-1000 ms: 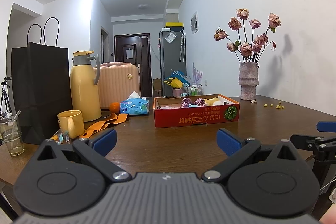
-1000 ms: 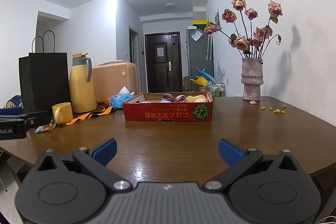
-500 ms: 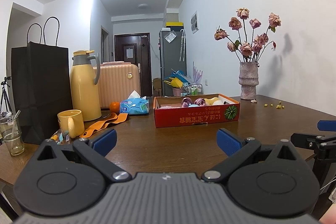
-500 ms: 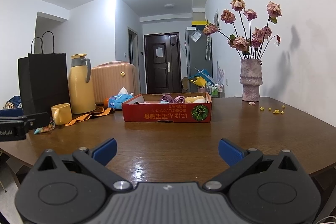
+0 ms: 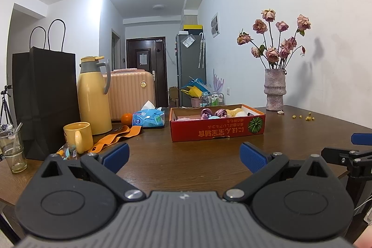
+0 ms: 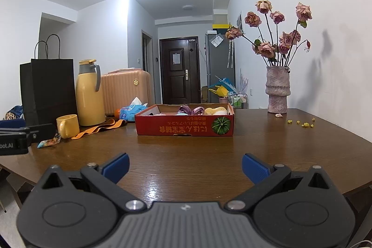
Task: Organize soft objects
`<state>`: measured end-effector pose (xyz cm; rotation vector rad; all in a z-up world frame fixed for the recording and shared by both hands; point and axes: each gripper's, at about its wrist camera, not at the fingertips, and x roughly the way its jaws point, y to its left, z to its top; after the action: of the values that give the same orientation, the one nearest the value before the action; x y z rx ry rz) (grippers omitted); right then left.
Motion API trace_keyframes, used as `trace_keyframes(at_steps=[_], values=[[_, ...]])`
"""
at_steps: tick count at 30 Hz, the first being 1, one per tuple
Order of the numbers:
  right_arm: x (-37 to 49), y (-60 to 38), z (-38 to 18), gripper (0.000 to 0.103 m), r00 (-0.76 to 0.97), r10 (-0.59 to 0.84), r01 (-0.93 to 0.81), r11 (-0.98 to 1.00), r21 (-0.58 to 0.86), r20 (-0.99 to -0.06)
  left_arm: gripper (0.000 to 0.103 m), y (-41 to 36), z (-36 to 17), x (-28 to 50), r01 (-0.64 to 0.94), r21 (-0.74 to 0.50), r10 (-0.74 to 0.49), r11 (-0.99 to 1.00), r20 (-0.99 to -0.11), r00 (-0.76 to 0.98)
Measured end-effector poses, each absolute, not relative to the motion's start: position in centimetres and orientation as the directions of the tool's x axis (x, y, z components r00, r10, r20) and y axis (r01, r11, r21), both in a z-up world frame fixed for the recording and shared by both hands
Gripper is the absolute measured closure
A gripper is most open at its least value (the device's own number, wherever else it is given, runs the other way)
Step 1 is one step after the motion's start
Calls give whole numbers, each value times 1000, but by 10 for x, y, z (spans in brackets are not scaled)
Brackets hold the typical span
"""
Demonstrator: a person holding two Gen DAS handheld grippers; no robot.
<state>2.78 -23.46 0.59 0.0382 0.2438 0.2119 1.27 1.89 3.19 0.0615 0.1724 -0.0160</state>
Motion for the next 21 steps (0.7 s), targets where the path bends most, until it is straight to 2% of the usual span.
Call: trace_keyframes(at_steps=[21], values=[[25, -234, 7, 0, 951, 214, -205, 977, 64, -225, 0, 21, 33, 9, 29, 38, -23, 999, -150, 988]])
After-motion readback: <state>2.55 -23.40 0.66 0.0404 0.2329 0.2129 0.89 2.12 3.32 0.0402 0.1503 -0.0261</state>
